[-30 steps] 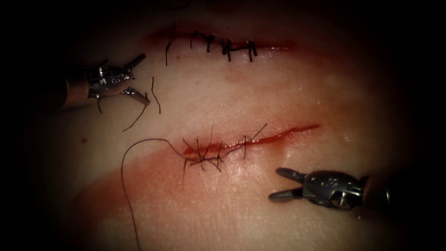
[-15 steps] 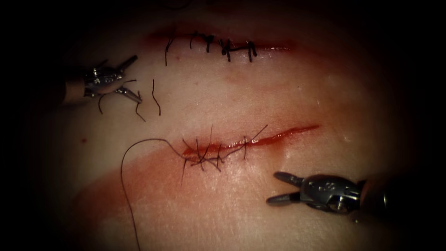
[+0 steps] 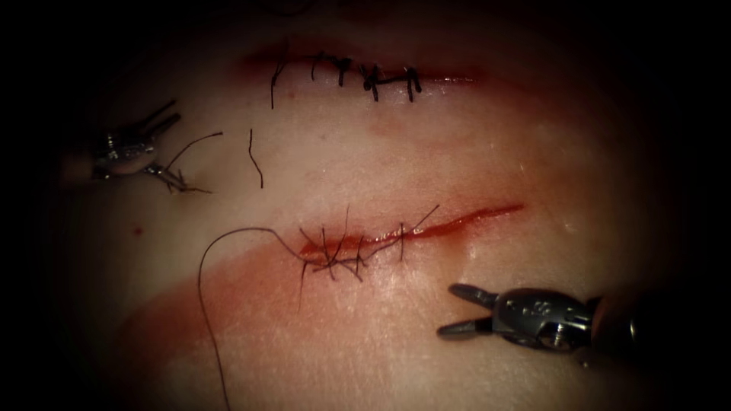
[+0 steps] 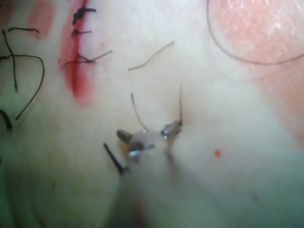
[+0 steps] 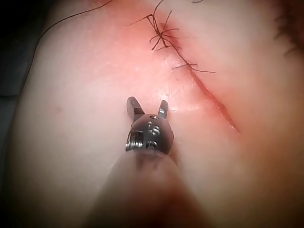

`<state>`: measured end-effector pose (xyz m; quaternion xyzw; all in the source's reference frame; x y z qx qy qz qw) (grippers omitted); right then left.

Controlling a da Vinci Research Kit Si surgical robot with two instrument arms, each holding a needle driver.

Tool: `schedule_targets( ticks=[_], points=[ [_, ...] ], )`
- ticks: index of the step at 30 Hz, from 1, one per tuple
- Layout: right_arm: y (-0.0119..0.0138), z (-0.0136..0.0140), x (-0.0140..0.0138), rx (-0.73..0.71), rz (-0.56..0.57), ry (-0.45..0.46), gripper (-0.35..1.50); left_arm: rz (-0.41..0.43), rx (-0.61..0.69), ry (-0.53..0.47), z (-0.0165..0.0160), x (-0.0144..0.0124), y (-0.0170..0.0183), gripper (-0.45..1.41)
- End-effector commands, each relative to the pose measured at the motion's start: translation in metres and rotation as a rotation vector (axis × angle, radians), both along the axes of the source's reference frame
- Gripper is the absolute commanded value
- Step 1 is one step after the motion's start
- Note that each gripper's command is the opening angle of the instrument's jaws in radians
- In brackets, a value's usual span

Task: Wound Closure

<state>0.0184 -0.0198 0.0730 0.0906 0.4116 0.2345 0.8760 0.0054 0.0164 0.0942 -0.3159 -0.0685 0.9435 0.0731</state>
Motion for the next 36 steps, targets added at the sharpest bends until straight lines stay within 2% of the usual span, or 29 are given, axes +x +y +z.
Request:
schedule_targets(
  ticks=[1,9,13,16,19,20,22,26,29,30,32,36],
  points=[
    [-0.0008,0.0005,0.0005,0.005,-0.001,0.002,1.48,-0.002,-0.001,0.001,0.0005,-0.0005,-0.0008,1.18],
    [-0.0008,0.0005,0.0005,0.006,-0.003,0.001,1.48,-0.058,-0.017,-0.020,-0.0030,-0.0012,-0.0047,1.16],
    [-0.0009,0.0005,0.0003,0.007,-0.007,-0.001,1.48,-0.069,-0.024,-0.047,-0.0064,-0.0005,-0.0064,1.16],
    [-0.0008,0.0006,0.0004,0.007,-0.006,-0.001,1.48,-0.085,-0.024,-0.066,-0.0078,-0.0001,-0.0064,1.16],
    [-0.0006,0.0007,0.0007,0.007,-0.003,-0.003,1.48,-0.113,-0.030,-0.113,-0.0100,0.0004,-0.0051,1.18],
    [-0.0001,0.0005,0.0009,0.012,0.001,-0.005,1.48,-0.159,-0.053,-0.140,-0.0115,0.0004,-0.0030,1.18],
    [0.0003,0.0002,0.0010,0.016,0.002,-0.005,1.46,-0.182,-0.065,-0.149,-0.0121,0.0004,-0.0020,1.18],
    [0.0016,-0.0009,0.0010,0.016,0.028,0.016,1.46,-0.299,-0.097,-0.229,-0.0147,-0.0007,0.0028,1.16],
    [0.0024,-0.0017,0.0012,0.025,0.031,0.014,1.46,-0.399,-0.136,-0.292,-0.0161,-0.0025,0.0059,1.16],
    [0.0028,-0.0022,0.0014,0.030,0.036,0.015,1.46,-0.440,-0.174,-0.311,-0.0163,-0.0045,0.0075,1.16],
    [0.0030,-0.0023,0.0016,0.029,0.040,0.018,1.46,-0.455,-0.193,-0.314,-0.0162,-0.0054,0.0080,1.16],
    [0.0029,-0.0025,0.0025,0.023,0.043,0.018,1.46,-0.561,-0.276,-0.346,-0.0145,-0.0105,0.0086,1.19]
  ],
)
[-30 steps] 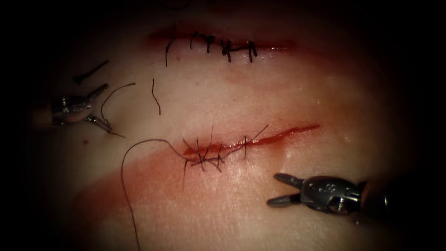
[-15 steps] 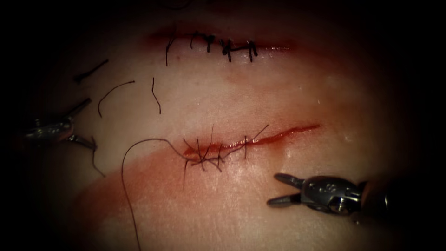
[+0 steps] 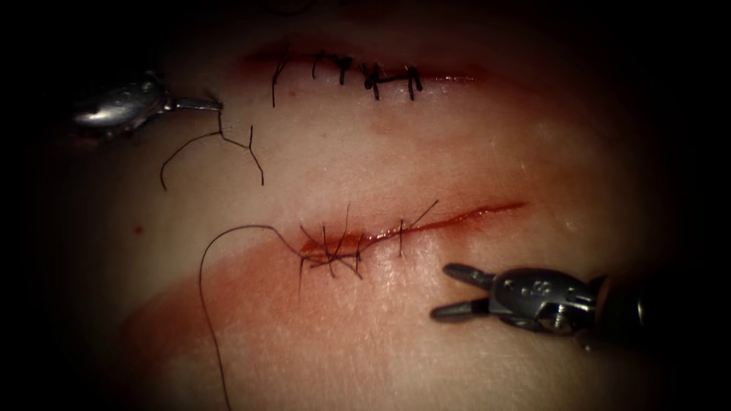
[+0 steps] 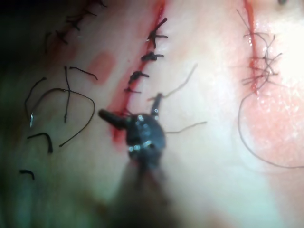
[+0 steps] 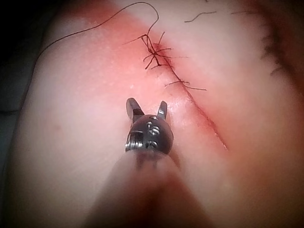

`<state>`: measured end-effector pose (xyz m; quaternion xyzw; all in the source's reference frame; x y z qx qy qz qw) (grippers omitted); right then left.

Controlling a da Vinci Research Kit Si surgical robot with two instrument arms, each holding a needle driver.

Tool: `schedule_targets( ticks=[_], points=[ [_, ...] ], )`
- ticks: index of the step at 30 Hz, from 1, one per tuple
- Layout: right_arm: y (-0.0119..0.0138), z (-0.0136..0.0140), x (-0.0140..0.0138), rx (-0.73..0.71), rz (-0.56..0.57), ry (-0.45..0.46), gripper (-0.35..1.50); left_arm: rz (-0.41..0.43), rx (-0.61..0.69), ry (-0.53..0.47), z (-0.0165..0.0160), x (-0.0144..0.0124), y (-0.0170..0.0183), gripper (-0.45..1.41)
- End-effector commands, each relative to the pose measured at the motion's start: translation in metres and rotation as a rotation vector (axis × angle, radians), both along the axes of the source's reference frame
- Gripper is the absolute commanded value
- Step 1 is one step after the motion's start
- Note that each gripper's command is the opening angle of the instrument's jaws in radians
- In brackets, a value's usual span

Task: Wound Closure

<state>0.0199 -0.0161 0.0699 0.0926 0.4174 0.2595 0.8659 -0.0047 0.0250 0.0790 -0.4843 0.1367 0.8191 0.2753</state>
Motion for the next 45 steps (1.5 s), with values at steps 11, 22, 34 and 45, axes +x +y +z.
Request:
schedule_targets(
  ticks=[11,22,34,45],
  points=[
    [-0.0016,0.0009,0.0013,-0.007,-0.004,0.003,1.46,-0.105,-0.173,0.107,0.0108,-0.0113,-0.0017,1.28],
    [-0.0026,0.0013,0.0011,-0.016,-0.009,0.005,1.48,0.025,-0.352,0.188,0.0155,-0.0113,-0.0066,1.30],
    [-0.0025,0.0015,0.0012,-0.016,-0.007,0.004,1.48,0.299,-0.324,0.267,0.0110,-0.0068,-0.0134,1.31],
    [-0.0029,0.0014,0.0010,-0.018,-0.010,0.006,1.48,0.542,-0.140,0.305,0.0068,-0.0022,-0.0138,1.31]
  ],
)
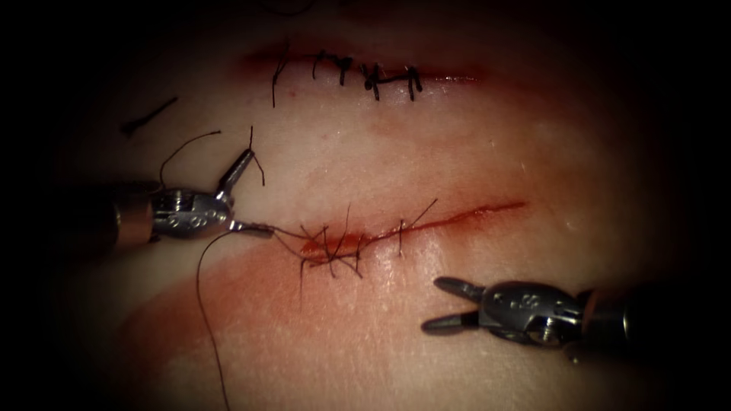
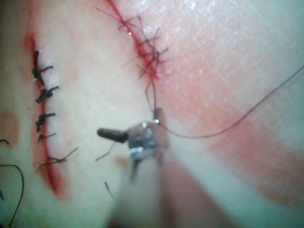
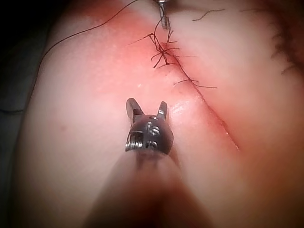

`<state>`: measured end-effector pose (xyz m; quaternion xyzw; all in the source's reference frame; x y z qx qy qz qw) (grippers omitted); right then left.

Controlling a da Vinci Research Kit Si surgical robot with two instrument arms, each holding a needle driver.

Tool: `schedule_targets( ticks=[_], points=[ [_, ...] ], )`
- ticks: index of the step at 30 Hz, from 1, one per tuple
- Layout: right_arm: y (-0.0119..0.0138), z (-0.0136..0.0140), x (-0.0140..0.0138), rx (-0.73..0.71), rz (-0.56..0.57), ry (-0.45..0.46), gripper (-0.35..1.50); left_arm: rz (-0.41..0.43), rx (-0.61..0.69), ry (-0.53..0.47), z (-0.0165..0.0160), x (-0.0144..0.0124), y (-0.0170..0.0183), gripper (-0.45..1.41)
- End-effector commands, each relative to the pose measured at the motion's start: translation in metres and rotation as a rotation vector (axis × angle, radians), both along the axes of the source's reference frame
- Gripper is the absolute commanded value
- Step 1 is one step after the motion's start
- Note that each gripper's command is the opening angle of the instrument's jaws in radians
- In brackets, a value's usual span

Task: Wound Closure

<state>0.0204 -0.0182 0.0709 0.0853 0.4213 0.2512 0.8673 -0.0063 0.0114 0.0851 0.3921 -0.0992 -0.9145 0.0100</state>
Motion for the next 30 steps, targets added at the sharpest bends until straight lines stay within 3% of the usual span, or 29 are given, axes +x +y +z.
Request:
schedule_targets(
  ticks=[1,9,16,22,26,30],
  points=[
    [-0.0008,0.0004,0.0005,0.004,-0.002,0.002,1.48,0.002,0.001,-0.001,0.0007,-0.0006,-0.0002,1.31],
    [-0.0007,0.0005,0.0008,0.004,0.000,0.001,1.48,0.049,0.015,0.115,0.0032,0.0041,0.0014,1.31],
    [-0.0008,0.0004,0.0010,0.003,0.002,0.000,1.48,0.070,0.006,0.167,0.0060,0.0058,0.0013,1.31],
    [-0.0009,0.0002,0.0011,0.007,-0.005,0.004,1.48,0.229,0.127,0.245,0.0095,0.0061,-0.0024,1.30],
    [-0.0012,0.0002,0.0010,0.005,-0.007,0.005,1.48,0.320,0.198,0.267,0.0095,0.0066,-0.0044,1.30],
    [-0.0018,0.0004,0.0011,0.004,-0.013,0.000,1.48,0.350,0.242,0.279,0.0084,0.0081,-0.0051,1.30]
  ],
)
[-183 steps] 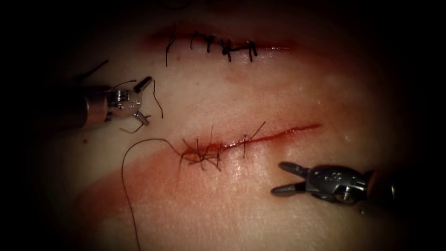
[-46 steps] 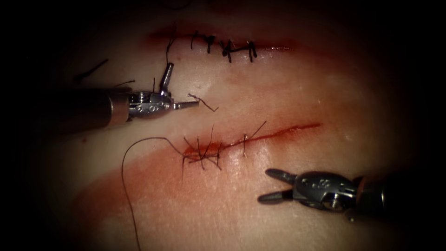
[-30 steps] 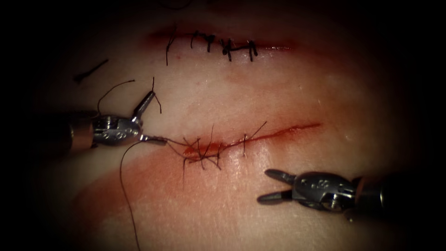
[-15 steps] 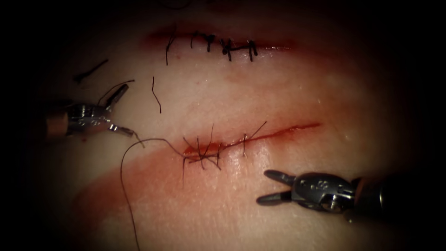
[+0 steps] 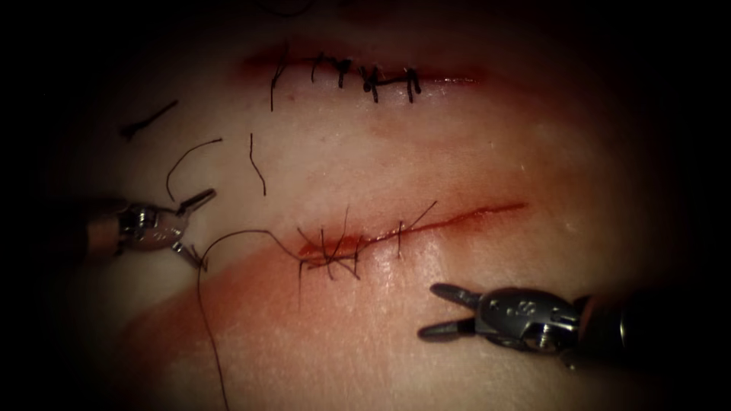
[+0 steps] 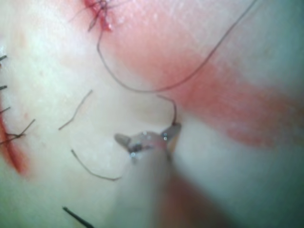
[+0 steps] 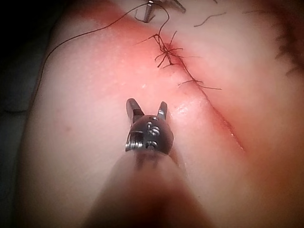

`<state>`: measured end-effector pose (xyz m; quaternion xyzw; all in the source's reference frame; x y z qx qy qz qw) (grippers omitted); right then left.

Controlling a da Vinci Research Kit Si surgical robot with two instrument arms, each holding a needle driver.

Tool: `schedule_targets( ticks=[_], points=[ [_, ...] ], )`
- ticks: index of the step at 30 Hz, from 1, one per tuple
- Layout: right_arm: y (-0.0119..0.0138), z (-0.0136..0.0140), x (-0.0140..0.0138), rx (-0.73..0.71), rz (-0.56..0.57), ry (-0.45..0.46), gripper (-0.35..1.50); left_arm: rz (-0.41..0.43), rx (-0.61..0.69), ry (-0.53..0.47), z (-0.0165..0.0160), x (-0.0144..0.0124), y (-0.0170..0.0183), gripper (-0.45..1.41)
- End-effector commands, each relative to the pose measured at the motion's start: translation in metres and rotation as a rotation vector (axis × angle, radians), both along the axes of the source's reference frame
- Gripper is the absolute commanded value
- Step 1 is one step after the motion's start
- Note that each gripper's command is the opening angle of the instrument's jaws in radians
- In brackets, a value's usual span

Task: Wound Closure

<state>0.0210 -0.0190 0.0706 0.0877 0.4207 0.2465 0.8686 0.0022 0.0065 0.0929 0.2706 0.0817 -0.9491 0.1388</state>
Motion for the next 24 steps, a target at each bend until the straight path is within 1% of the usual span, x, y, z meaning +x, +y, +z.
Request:
schedule_targets(
  ticks=[1,2,4,8,10,11,13,15,17,19,20,21,22,23,24],
  points=[
    [-0.0011,0.0007,0.0006,0.005,-0.006,0.000,1.48,0.001,0.009,-0.001,0.0004,0.0000,-0.0003,1.30],
    [-0.0013,0.0008,0.0006,0.006,-0.010,-0.003,1.48,-0.002,0.023,-0.002,-0.0001,0.0010,-0.0004,1.30],
    [-0.0014,0.0008,0.0006,0.006,-0.012,-0.005,1.48,-0.001,0.029,-0.005,-0.0003,0.0015,-0.0005,1.30],
    [-0.0016,0.0009,0.0006,0.008,-0.016,-0.004,1.48,0.002,0.036,-0.004,-0.0010,0.0037,-0.0014,1.30],
    [-0.0016,0.0009,0.0006,0.008,-0.016,-0.004,1.48,0.021,0.044,0.008,-0.0015,0.0054,-0.0023,1.30],
    [-0.0016,0.0009,0.0006,0.008,-0.016,-0.004,1.48,0.021,0.044,0.008,-0.0015,0.0054,-0.0023,1.30],
    [-0.0016,0.0008,0.0007,0.009,-0.018,-0.006,1.48,0.028,0.035,0.017,-0.0017,0.0064,-0.0028,1.30],
    [-0.0016,0.0008,0.0008,0.009,-0.017,-0.007,1.48,0.024,0.012,0.036,-0.0017,0.0068,-0.0026,1.30],
    [-0.0016,0.0009,0.0011,0.008,-0.015,-0.008,1.48,0.013,0.000,0.055,-0.0016,0.0066,-0.0020,1.30],
    [-0.0019,0.0009,0.0015,0.010,-0.018,-0.002,1.48,0.002,-0.031,0.034,-0.0010,0.0054,-0.0010,1.30],
    [-0.0019,0.0009,0.0015,0.010,-0.018,-0.002,1.48,0.002,-0.031,0.034,-0.0010,0.0054,-0.0010,1.30],
    [-0.0020,0.0010,0.0017,0.010,-0.020,0.000,1.48,-0.007,-0.049,0.024,-0.0006,0.0040,-0.0002,1.30],
    [-0.0020,0.0010,0.0018,0.009,-0.020,0.000,1.48,-0.013,-0.056,0.020,-0.0004,0.0033,0.0001,1.30],
    [-0.0020,0.0010,0.0018,0.009,-0.020,0.000,1.48,-0.013,-0.056,0.020,-0.0004,0.0033,0.0001,1.30],
    [-0.0022,0.0010,0.0018,0.008,-0.021,0.001,1.48,-0.022,-0.082,0.007,0.0003,0.0004,0.0014,1.30]
  ],
)
